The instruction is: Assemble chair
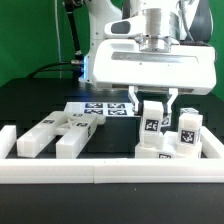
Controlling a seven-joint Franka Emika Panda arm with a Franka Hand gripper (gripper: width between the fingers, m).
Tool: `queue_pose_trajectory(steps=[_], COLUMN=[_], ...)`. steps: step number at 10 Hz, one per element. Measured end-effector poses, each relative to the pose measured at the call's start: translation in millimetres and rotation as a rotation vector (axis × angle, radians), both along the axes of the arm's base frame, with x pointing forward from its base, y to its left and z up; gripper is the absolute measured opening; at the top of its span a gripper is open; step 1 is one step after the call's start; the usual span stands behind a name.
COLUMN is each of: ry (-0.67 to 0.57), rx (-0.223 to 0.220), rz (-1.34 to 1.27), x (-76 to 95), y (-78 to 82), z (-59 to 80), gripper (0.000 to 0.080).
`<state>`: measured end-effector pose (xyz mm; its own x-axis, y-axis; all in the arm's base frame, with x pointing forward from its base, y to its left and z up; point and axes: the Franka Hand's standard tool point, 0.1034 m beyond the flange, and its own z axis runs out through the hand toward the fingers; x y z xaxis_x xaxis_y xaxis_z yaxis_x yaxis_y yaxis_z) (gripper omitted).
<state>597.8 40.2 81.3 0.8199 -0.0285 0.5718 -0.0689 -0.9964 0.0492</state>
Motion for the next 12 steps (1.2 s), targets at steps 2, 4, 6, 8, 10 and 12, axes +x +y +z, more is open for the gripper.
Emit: queue_pose_trajectory(steps=[2, 4, 6, 8, 10, 12], ry=[-0.031, -0.027, -0.011, -0.005, -0.003, 0.008], rx=[-0.003, 0.003, 0.001, 0.003, 0.004, 0.005], rz=[-0.013, -0.046, -0.072, -0.075, -0.075, -0.076], x=[-1.1, -0.7, 0.9, 1.2, 1.4, 0.1], y=[0.9, 1.5, 6.8, 5.8, 5.7, 5.8], z=[-0.4, -0.4, -0.1, 0.0, 0.0, -2.3], gripper=[0.0291, 0.0291, 0.0291, 0.0291, 0.0291, 0.0386])
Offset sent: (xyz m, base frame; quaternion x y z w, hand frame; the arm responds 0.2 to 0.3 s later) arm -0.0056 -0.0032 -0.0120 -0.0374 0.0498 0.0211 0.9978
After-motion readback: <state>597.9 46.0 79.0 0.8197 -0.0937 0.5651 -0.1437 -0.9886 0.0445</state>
